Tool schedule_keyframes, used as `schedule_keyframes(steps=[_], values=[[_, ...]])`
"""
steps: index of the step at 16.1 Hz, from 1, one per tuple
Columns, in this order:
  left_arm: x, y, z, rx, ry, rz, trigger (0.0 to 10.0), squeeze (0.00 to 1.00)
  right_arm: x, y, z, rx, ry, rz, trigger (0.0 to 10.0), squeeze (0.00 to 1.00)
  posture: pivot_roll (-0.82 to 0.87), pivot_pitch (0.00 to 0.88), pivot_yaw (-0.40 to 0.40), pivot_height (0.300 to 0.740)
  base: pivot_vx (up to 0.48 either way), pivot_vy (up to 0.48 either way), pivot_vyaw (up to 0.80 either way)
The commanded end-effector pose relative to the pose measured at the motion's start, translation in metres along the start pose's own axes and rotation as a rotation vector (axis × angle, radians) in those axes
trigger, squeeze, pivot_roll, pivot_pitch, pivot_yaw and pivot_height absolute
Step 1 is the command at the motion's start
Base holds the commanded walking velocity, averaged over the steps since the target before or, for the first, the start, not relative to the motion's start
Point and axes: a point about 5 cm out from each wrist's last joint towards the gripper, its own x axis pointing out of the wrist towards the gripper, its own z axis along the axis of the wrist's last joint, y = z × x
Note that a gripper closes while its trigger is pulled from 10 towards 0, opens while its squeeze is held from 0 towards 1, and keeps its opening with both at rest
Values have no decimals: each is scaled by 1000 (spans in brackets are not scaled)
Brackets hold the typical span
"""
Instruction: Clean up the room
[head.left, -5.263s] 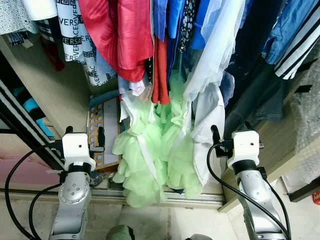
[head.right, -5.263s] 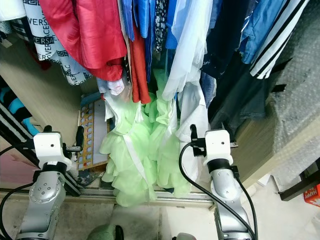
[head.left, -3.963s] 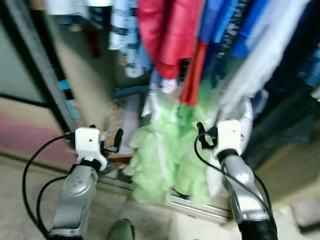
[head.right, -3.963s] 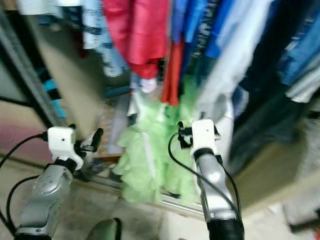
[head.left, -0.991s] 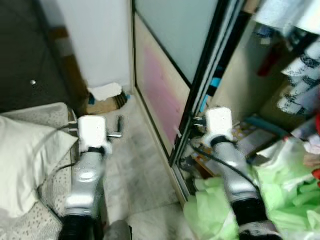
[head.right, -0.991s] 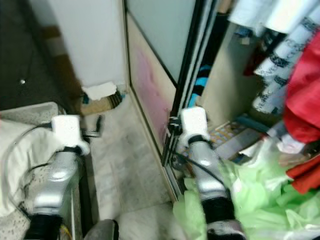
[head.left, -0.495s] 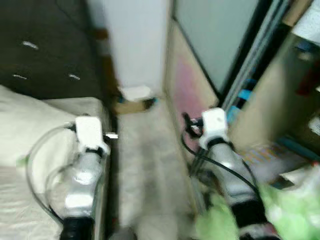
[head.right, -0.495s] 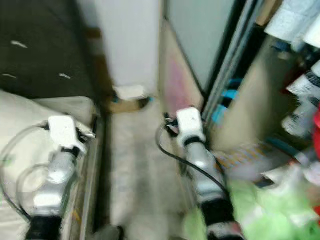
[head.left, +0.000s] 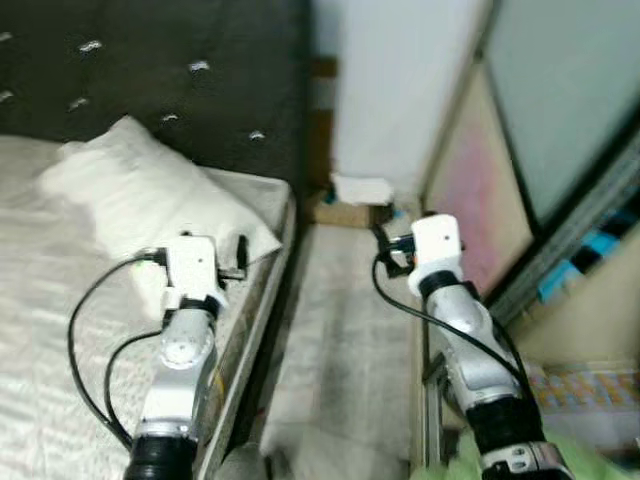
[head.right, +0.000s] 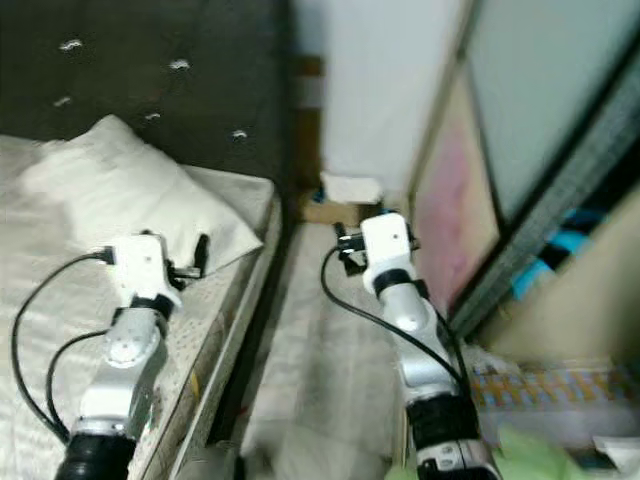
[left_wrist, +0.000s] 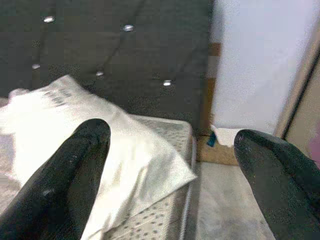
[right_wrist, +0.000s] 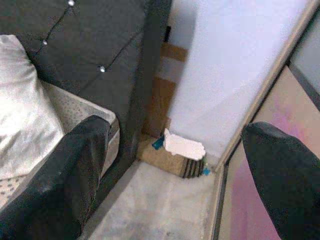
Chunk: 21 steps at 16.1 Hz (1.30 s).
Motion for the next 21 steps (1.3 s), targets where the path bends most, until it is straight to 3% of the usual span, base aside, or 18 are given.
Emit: schedule_keyframes(steps=[1,7,8,12,21], values=[[0,6,0,3,7,28,10000,0,3,6,3,11,-11,19,10000,0,67,0,-76,740,0,0,800],[1,5,0,-15,19,18,10000,0,6,6,5,18,-21,26,10000,0,64,0,-76,740,0,0,800],[1,3,-1,-85,43,-1,10000,0,6,7,6,20,-23,28,10000,0,61,0,-75,740,0,0,800],[1,1,-1,-95,62,-9,10000,0,7,6,6,23,-26,31,10000,0,57,0,-74,740,0,0,800],[2,5,4,-40,28,20,10000,0,9,8,8,21,-38,44,10000,0,57,0,-74,740,0,0,800]])
